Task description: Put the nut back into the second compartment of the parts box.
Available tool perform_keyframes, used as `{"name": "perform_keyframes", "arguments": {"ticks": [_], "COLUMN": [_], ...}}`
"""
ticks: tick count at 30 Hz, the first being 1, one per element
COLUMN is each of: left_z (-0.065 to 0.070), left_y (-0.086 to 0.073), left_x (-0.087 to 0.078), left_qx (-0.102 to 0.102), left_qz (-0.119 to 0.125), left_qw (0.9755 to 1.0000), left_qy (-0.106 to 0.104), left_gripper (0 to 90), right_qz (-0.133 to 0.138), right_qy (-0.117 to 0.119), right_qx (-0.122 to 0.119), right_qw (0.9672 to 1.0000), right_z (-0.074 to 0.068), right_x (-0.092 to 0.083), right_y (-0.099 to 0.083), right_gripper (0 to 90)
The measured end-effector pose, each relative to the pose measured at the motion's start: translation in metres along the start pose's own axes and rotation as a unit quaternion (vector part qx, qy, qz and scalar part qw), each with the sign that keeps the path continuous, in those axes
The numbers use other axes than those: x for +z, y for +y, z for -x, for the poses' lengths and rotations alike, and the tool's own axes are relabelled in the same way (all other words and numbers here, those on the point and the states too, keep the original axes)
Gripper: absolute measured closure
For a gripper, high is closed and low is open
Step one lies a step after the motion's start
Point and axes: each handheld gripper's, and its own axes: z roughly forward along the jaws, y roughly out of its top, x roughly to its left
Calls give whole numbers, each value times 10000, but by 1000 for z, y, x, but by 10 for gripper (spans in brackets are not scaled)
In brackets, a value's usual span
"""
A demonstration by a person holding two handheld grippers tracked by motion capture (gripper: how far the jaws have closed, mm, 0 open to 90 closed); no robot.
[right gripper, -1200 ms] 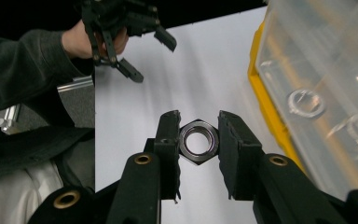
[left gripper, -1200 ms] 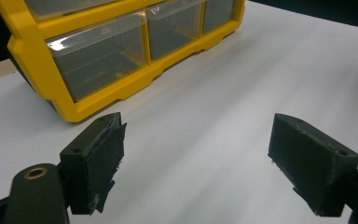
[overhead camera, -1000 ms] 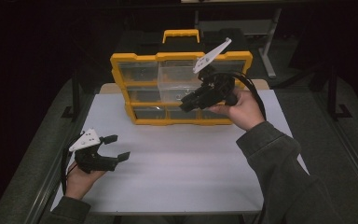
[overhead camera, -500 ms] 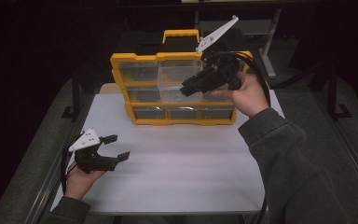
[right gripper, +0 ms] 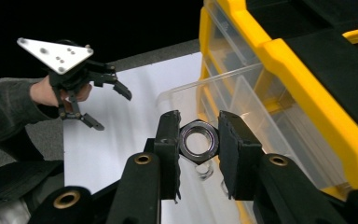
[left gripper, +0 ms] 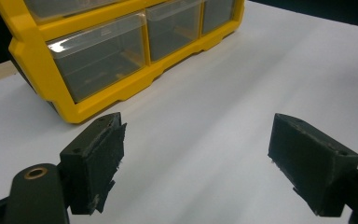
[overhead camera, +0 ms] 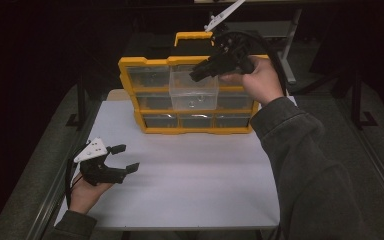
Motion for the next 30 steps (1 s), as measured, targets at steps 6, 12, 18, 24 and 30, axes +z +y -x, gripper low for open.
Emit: {"name": "perform_keyframes", "arguments": {"ticks": [6,12,18,24,30], "left_z": [0,-1,-2,-1,-2], "left_y": [0,0,0,0,0], "left_x": [0,0,-1,0,-1], "left_qx": [-63,7,3,-34,19], "left_qz": [41,41,65,135,82], "left_qw": [10000,10000,10000,9999,10000], "left_qy": [1,5,3,8,20], "left_gripper": [178,178,178,178,178], "right_qz": [-148,-318,-540,-590,-622], "right_qy": [-81,-139,-150,-162,-180], "right_qx": [73,158,164,212,236], "right_qw": [9998,9993,9983,9979,9976], "right_z": [11,20,23,27,28], "right_x": [10,25,42,50,52], "right_y": [7,8,7,3,2], "right_gripper": [687,687,686,686,655]}}
